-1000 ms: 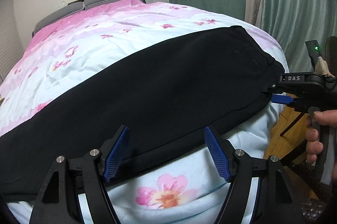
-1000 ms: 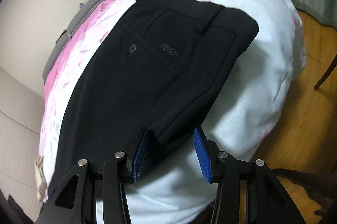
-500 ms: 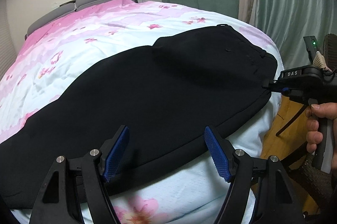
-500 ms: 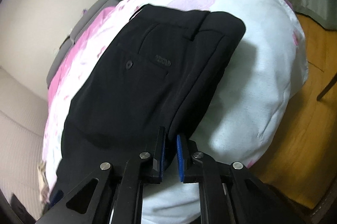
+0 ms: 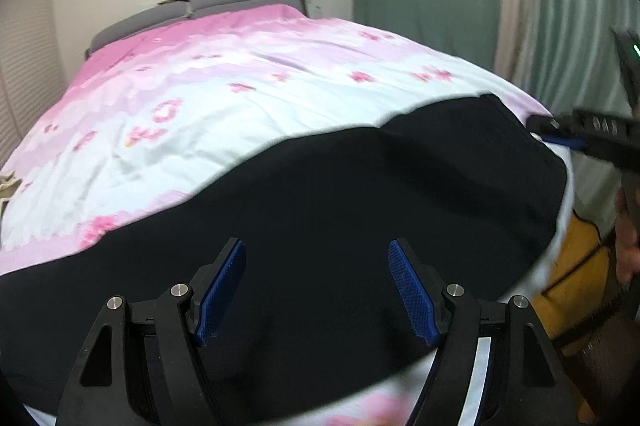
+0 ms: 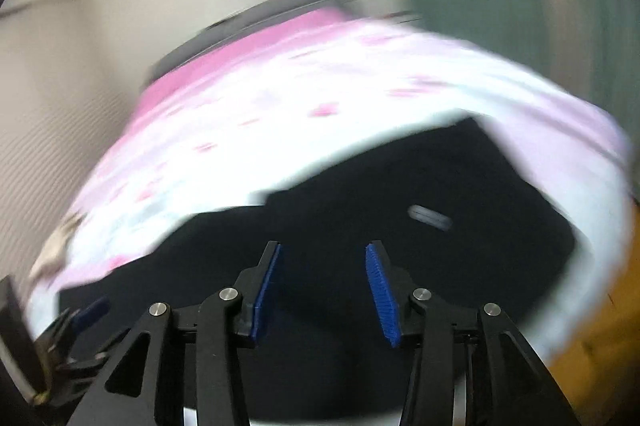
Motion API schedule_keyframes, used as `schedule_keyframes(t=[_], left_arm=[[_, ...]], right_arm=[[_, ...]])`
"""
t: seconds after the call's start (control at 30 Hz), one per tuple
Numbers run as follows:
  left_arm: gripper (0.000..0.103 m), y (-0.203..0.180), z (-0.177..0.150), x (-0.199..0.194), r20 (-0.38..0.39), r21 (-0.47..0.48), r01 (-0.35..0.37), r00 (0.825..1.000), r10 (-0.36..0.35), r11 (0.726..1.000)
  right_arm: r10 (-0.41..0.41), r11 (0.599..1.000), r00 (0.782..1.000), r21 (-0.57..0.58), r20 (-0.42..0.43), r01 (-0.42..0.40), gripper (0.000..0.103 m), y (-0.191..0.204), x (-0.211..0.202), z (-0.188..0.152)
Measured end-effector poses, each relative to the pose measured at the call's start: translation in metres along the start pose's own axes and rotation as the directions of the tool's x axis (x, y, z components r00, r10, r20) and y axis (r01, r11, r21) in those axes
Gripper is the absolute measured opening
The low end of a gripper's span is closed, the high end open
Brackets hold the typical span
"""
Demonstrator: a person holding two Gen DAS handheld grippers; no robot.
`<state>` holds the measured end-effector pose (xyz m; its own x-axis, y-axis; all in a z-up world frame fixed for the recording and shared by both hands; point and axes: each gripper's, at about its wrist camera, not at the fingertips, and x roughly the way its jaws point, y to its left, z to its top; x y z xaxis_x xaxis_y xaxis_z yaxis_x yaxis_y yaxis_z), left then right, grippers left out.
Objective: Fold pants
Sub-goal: 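Fold the trousers over again with the right gripper toward the left gripper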
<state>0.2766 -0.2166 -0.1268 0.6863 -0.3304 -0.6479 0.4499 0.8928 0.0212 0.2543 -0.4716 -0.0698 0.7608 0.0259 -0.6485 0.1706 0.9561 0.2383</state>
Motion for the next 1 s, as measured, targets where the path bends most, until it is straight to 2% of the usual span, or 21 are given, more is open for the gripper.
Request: schedule_keyframes(t=[0.07,0.1,0.17,0.2,0.23,0.33,0.43,0.5,0.53,0.63,0.67,0.73,0.8,0.83,0.87,0.9,0.97,1.0], left_arm=[[0.073,0.018,0.007,0.002,0.011,-0.035,-0.023,1.0,0.023,0.999],[0.073,0.028,0.011,0.005,0.014,-0.055,-0.033,0.999,0.034,0.998],[0.073,0.048,0.019,0.011,0.018,-0.094,-0.061,0.998,0.063,0.994],[0.073,0.056,0.022,0.014,0.021,-0.107,-0.073,0.997,0.076,0.992],[0.073,0.062,0.024,0.017,0.022,-0.116,-0.082,0.996,0.085,0.99],[0.073,0.082,0.033,0.032,0.017,-0.145,-0.112,0.993,0.116,0.983],[0.073,0.097,0.035,0.045,0.002,-0.17,-0.128,0.991,0.13,0.977],[0.073,0.107,0.035,0.055,-0.011,-0.181,-0.13,0.991,0.13,0.975],[0.073,0.11,0.035,0.059,-0.019,-0.185,-0.13,0.992,0.128,0.974],[0.073,0.114,0.034,0.072,-0.042,-0.187,-0.127,0.992,0.121,0.974],[0.073,0.115,0.034,0.074,-0.047,-0.186,-0.127,0.992,0.12,0.974],[0.073,0.117,0.033,0.081,-0.058,-0.191,-0.126,0.991,0.117,0.973],[0.073,0.119,0.033,0.085,-0.066,-0.2,-0.125,0.991,0.113,0.972],[0.073,0.121,0.034,0.086,-0.07,-0.205,-0.124,0.991,0.112,0.971],[0.073,0.122,0.033,0.087,-0.072,-0.207,-0.124,0.991,0.112,0.971],[0.073,0.123,0.034,0.087,-0.073,-0.207,-0.124,0.991,0.111,0.97],[0.073,0.124,0.034,0.087,-0.073,-0.205,-0.125,0.991,0.112,0.971],[0.073,0.125,0.034,0.087,-0.072,-0.205,-0.126,0.991,0.113,0.971]], right_arm=[[0.088,0.987,0.994,-0.131,-0.063,-0.096,0.045,0.029,0.034,0.034],[0.106,0.974,0.99,-0.193,-0.091,-0.122,0.045,0.042,0.05,0.047],[0.152,0.927,0.965,-0.307,-0.215,-0.214,0.045,0.069,0.093,0.074],[0.17,0.896,0.931,-0.342,-0.323,-0.282,0.045,0.083,0.125,0.087],[0.166,0.88,0.907,-0.358,-0.387,-0.313,0.044,0.09,0.145,0.093],[0.096,0.839,0.85,-0.418,-0.518,-0.349,0.044,0.109,0.199,0.097],[0.092,0.816,0.755,-0.386,-0.65,-0.431,0.043,0.104,0.234,0.084],[0.099,0.798,0.695,-0.36,-0.712,-0.483,0.043,0.109,0.242,0.072],[0.091,0.79,0.673,-0.359,-0.734,-0.497,0.043,0.11,0.244,0.065],[0.065,0.797,0.64,-0.346,-0.766,-0.495,0.043,0.106,0.256,0.053],[0.083,0.809,0.622,-0.312,-0.779,-0.499,0.043,0.102,0.26,0.05],[0.122,0.829,0.599,-0.251,-0.791,-0.499,0.044,0.095,0.27,0.047],[0.191,0.846,0.574,-0.163,-0.797,-0.508,0.041,0.086,0.274,0.046],[0.216,0.843,0.561,-0.137,-0.799,-0.52,0.021,0.085,0.274,0.046],[0.238,0.839,0.546,-0.113,-0.803,-0.533,0.007,0.086,0.276,0.043],[0.241,0.833,0.539,-0.113,-0.807,-0.541,0.007,0.088,0.274,0.041],[0.202,0.811,0.552,-0.178,-0.809,-0.557,0.006,0.098,0.265,0.037],[0.192,0.806,0.567,-0.201,-0.801,-0.556,0.006,0.102,0.26,0.039]])
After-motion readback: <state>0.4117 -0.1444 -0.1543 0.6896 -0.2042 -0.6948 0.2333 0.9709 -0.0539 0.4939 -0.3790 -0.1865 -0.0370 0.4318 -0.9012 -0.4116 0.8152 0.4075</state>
